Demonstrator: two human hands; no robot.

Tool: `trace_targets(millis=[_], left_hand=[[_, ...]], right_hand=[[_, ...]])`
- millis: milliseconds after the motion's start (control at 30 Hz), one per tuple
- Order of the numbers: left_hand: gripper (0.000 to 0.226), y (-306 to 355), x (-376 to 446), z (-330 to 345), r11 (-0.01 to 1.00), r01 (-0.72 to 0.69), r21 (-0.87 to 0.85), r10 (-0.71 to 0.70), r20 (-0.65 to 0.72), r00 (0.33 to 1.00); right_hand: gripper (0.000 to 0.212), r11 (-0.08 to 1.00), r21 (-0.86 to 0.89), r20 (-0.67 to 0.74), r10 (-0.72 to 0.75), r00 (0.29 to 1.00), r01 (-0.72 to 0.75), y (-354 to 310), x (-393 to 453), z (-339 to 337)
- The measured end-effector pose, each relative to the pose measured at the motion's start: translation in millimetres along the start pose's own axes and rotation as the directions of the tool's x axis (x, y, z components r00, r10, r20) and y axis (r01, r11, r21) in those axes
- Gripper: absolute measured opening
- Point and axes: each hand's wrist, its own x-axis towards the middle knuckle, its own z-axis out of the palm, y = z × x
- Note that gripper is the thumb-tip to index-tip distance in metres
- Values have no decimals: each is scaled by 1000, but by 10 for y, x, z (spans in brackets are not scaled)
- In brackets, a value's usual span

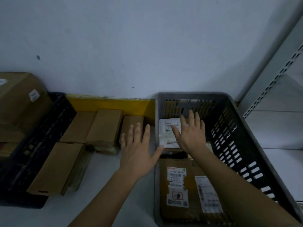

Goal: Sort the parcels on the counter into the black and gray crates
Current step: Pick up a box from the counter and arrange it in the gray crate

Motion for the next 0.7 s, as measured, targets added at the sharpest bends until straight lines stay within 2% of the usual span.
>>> trace_targets(millis=[200, 300, 500, 700], left_hand=[[97, -735, -131, -70, 998, 63, 9, -63, -38, 997], [98, -1262, -285, -125, 995, 97, 21, -96, -37, 995], [98, -2345, -660, -116, 977, 210, 44, -212, 57, 975], [105, -3014, -952, 72, 950, 308, 52, -312, 208, 927]], right_hand=[[84, 997, 59, -156, -43, 987, 53, -630, -200, -512], [86, 995, 66, -175, -58, 983, 70, -1135, -338, -623], [88, 995, 66, -9, -73, 997, 74, -2127, -781, -278], [86, 996, 60, 163, -72, 984, 63, -2742, -1223, 274]])
